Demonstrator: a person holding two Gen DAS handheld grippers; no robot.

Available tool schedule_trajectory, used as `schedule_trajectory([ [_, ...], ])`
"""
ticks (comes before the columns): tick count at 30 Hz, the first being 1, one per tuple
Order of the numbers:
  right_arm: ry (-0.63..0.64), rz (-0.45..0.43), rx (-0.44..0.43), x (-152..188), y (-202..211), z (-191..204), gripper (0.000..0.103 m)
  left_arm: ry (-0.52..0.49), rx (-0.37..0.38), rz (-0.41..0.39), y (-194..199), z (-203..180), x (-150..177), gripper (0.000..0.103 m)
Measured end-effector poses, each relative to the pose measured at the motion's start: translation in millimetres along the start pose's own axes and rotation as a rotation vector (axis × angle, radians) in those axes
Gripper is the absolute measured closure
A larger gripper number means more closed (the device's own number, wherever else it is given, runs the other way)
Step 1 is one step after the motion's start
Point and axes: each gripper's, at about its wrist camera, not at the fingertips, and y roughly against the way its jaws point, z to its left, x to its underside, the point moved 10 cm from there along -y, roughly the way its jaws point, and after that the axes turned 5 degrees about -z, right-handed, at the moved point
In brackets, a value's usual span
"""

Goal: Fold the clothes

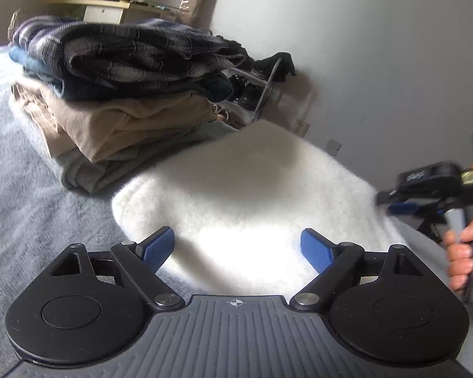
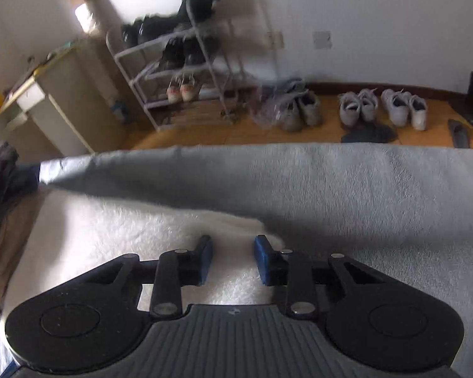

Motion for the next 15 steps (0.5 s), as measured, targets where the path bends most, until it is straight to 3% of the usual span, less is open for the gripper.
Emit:
schedule_trajectory([
  [4, 0.056, -0.13, -0.055, -9, 52, 15, 0.071, 0.02, 0.007, -0.019, -1, 8, -7, 0.015],
  [7, 0.074, -0.053, -0.124, 2, 50, 25, 0.071, 0.057, 0.012, -0.021, -1, 12, -7, 0.015],
  [12, 0.024, -0.053, 0.18, -7, 2, -11, 0.071, 0.055, 0.026, -0.016, -2, 13, -4, 0.015],
  [13, 0.008, -0.071, 0.188, -11, 3, -9, 0.071, 0.064, 0.035, -0.017, 0, 15, -5, 0.015],
  [15, -0.001, -0.119, 0.109, -20, 19, 13, 0.071, 0.085, 0.047, -0.015, 2, 19, -7, 0.015],
])
